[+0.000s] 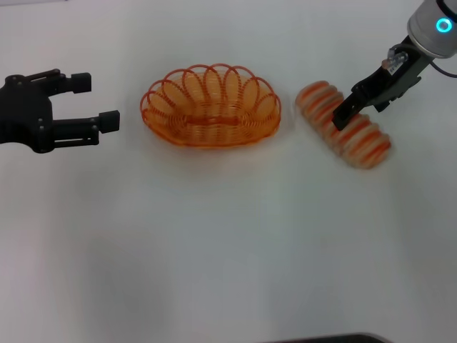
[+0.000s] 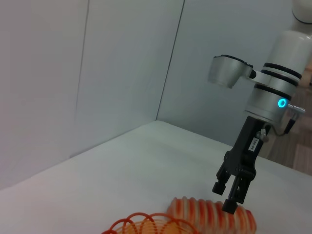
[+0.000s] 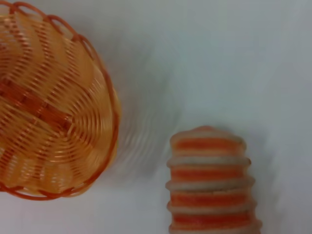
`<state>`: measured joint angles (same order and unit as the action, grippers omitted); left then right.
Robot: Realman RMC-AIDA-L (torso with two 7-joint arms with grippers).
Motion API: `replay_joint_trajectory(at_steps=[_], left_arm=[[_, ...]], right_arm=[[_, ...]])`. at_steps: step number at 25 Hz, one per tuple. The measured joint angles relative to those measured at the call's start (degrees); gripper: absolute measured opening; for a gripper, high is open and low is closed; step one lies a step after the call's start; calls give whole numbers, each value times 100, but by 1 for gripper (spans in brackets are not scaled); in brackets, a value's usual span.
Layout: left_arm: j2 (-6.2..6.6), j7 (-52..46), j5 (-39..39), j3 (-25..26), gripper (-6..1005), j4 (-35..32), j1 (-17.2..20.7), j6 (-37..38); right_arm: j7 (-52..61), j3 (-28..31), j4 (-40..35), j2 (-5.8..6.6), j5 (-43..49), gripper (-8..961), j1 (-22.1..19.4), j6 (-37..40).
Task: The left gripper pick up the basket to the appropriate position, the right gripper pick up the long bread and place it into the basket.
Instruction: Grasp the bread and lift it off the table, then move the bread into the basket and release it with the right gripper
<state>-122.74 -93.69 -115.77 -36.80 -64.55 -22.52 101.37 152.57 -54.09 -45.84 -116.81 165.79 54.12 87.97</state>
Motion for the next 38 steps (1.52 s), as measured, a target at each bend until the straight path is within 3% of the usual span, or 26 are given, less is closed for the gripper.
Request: replay_joint_trajectory(at_steps=[15, 20, 23, 26, 31, 38], left_arm=[[-45, 31, -16, -43, 874, 7, 55, -61], [-48, 80, -16, -47, 875, 60, 55, -64], [-49, 113, -16, -29, 875, 71, 55, -64], [-48, 137, -16, -12, 875, 75, 55, -64], [-53, 140, -16, -3, 876, 83, 55, -69], [-58, 141, 2, -3, 876, 83, 28, -61]], right_arm=[[196, -397, 543, -34, 67, 935, 160, -387], [225, -419, 652, -45, 67, 879, 158, -457], [231, -423, 592, -72, 68, 777, 122, -451], [231, -418, 330, -98, 68, 675, 40, -385], [160, -384, -306, -103, 18, 589, -122, -257], [-890, -33, -877, -79, 114, 549, 65, -138]])
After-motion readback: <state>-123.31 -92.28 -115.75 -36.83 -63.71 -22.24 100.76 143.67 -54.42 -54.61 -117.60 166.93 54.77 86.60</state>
